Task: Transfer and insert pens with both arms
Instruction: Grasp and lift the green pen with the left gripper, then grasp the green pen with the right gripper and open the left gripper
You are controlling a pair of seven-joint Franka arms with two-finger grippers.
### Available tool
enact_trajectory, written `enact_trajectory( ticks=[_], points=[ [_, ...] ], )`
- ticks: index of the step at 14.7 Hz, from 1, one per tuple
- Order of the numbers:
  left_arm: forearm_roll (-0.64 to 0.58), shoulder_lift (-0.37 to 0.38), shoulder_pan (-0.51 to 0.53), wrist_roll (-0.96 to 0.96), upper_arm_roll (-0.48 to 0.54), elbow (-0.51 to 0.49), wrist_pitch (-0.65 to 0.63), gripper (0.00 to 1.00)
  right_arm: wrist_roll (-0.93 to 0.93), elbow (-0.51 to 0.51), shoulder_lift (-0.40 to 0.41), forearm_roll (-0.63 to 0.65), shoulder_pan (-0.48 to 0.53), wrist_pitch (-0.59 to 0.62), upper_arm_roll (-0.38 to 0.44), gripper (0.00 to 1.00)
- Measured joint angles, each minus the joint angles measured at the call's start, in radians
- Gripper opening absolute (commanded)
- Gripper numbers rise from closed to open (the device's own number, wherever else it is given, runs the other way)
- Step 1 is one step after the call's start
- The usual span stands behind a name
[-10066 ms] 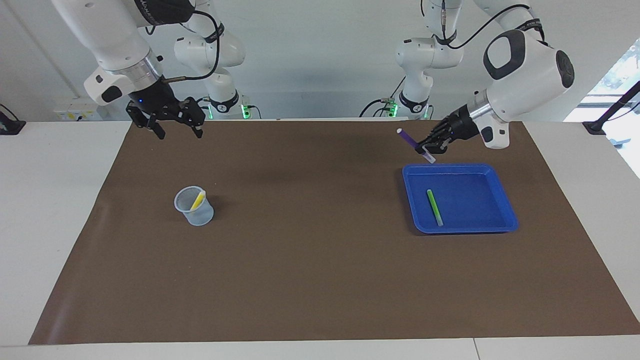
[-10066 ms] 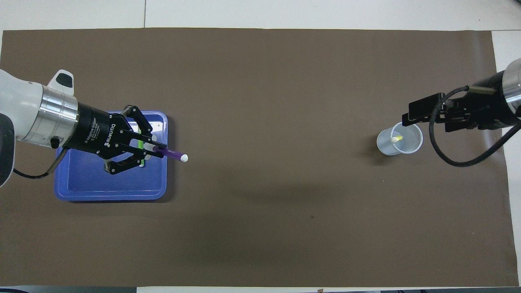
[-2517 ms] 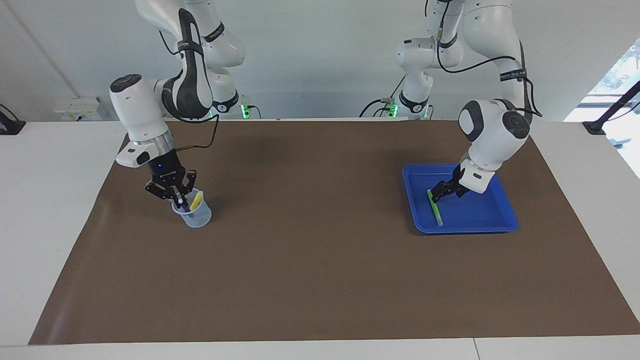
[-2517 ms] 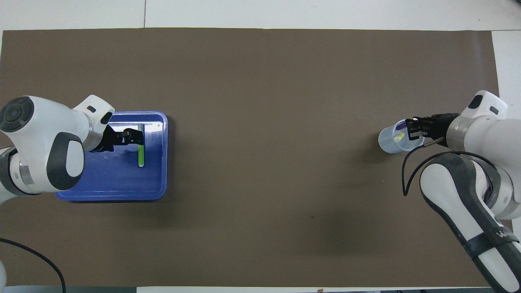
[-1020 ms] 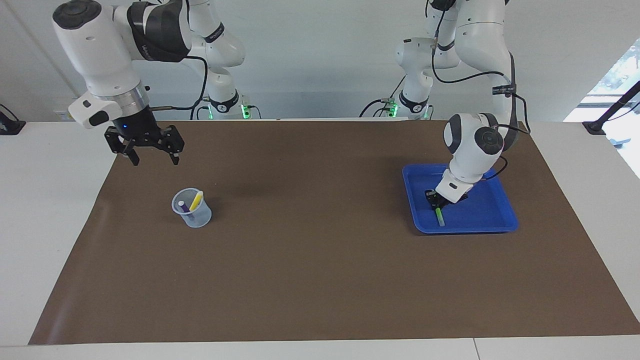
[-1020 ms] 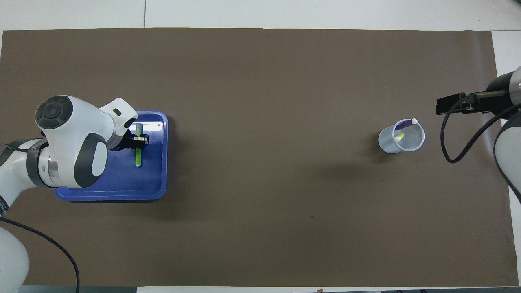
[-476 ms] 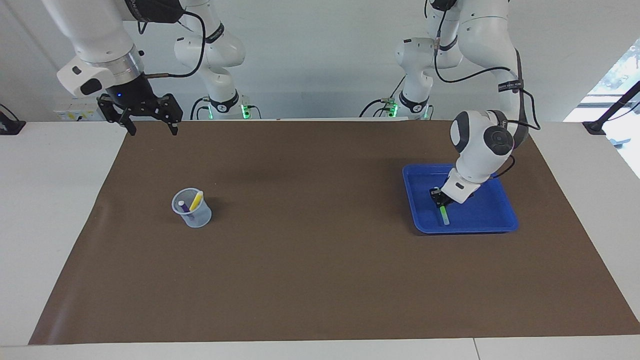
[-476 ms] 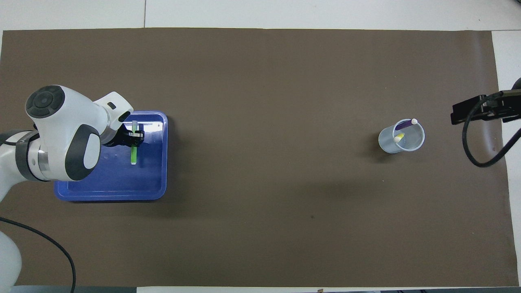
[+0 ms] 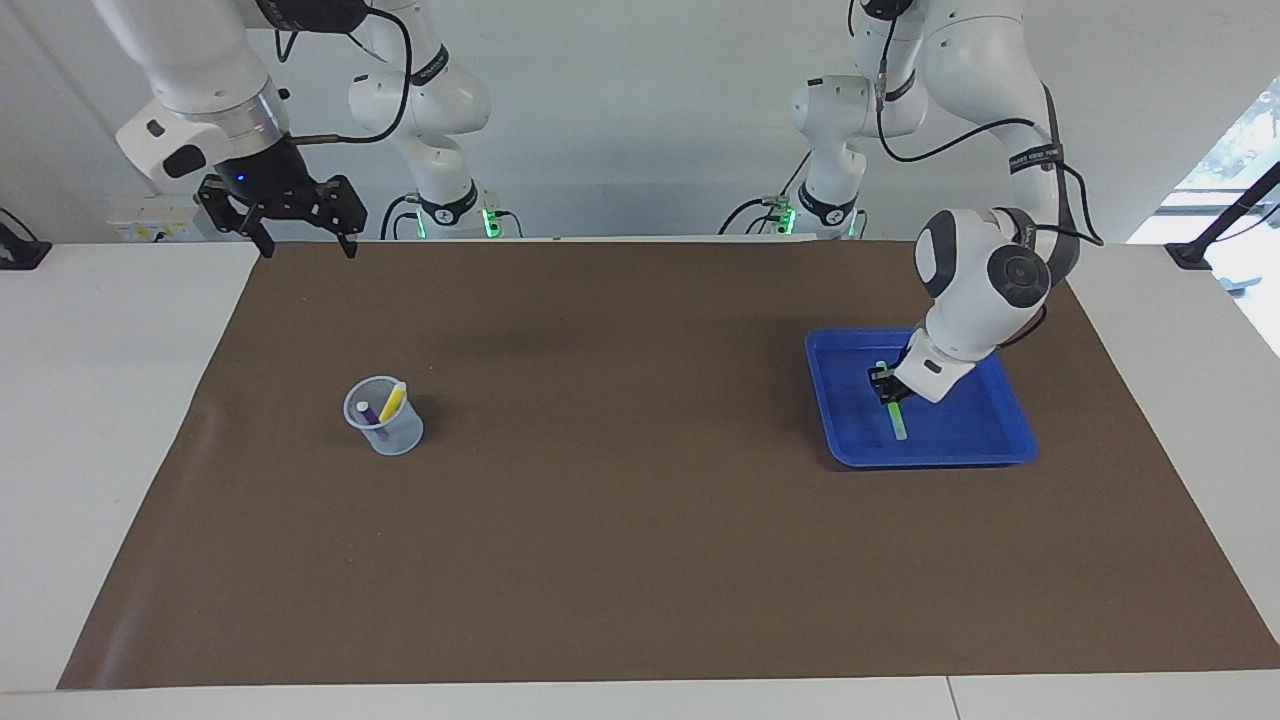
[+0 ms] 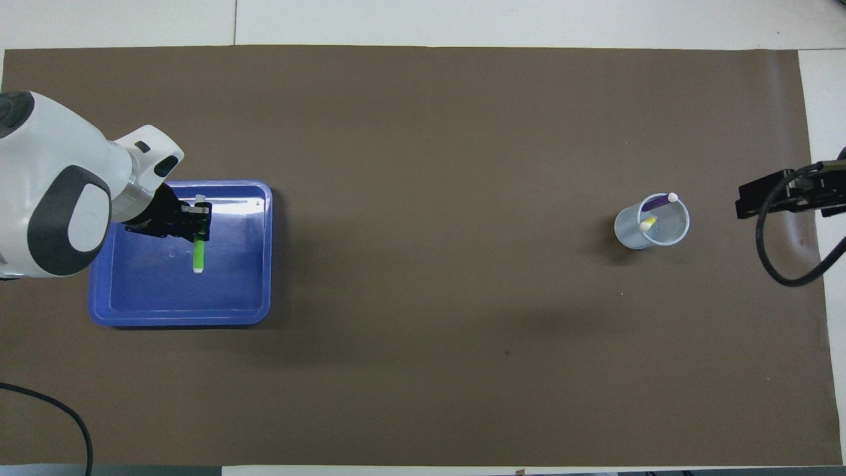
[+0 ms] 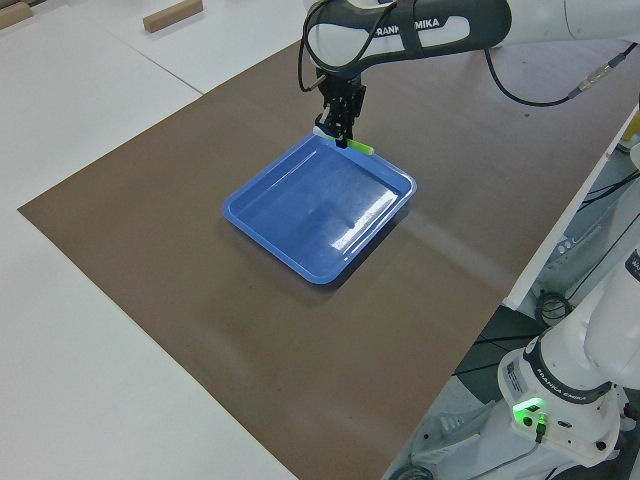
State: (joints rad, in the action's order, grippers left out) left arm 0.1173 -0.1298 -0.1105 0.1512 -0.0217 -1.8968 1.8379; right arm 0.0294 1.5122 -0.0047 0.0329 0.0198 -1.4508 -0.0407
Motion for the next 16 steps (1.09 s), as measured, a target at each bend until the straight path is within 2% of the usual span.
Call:
enact_trajectory(
  ticks=[5, 11, 13, 16],
  points=[
    [0.229, 0.122, -0.005, 0.419, -0.009, 0.051, -0.155, 0.0, 0.0, 0.003, -0.001, 0.0, -0.01, 0.0, 0.006, 1.0],
    [0.539, 0.211, -0.013, 1.024, -0.05, 0.052, -0.156, 0.0, 0.0, 0.004, -0.001, -0.011, -0.033, 0.0, 0.024, 1.0],
    [0.634, 0.22, -0.014, 1.196, -0.073, 0.051, -0.132, 0.0, 0.023, 0.004, -0.001, -0.084, -0.044, 0.0, 0.022, 1.0],
    [0.759, 0.222, -0.04, 1.384, -0.101, 0.036, -0.052, 0.0, 0.088, 0.004, -0.001, -0.296, -0.049, -0.007, 0.019, 1.0]
  ],
)
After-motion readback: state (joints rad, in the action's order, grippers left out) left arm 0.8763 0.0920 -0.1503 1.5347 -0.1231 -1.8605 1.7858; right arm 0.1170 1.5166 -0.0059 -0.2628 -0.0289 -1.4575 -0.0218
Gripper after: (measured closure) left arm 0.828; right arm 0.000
